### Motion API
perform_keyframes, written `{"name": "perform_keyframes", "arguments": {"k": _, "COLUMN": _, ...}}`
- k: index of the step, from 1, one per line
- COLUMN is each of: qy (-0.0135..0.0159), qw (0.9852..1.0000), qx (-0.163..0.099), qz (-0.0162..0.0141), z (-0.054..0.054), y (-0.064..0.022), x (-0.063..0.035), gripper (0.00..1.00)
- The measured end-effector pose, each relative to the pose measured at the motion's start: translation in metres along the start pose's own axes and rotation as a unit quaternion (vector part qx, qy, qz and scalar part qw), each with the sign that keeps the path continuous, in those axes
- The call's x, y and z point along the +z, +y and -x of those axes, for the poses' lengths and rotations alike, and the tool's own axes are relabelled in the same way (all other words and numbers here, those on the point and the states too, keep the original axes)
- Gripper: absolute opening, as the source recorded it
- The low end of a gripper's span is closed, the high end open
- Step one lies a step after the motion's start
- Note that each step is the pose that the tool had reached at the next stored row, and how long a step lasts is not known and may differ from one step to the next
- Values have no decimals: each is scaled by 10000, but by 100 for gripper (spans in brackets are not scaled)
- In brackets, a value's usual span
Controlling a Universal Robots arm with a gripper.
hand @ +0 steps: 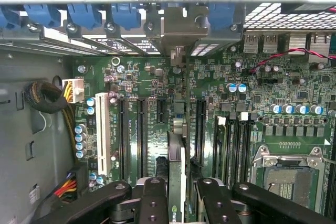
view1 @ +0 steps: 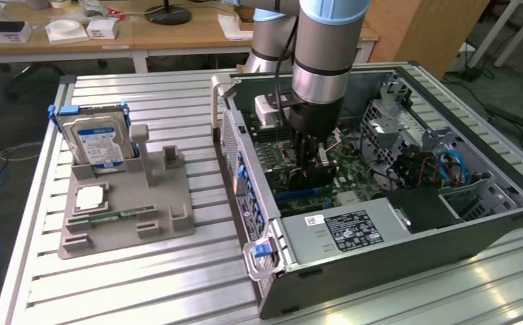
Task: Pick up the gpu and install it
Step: 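Insert the gpu into the slot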
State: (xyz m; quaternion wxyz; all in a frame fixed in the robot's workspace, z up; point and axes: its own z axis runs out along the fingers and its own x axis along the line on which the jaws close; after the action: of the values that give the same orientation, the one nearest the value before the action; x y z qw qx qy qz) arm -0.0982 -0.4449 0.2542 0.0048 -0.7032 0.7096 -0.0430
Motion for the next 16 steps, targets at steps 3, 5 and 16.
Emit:
{"name": "perform_keyframes", "arguments": {"k": 3, "qy": -1, "qw": 10000, "qx": -11, "qz": -1, "z": 0, "y": 0, "x": 0, "gripper": 26}}
{"name": "perform_keyframes", "arguments": {"k": 5, "qy": -1, "qw": 10000, "qx": -11, "qz": 0, "z": -1, "y": -3, "x": 0, "gripper": 26}}
{"name": "perform_keyframes", "arguments": {"k": 16, "qy": 0, "qw": 10000, "qx": -13, "qz": 1, "z": -3, "y": -16, "x": -56, "gripper": 26}}
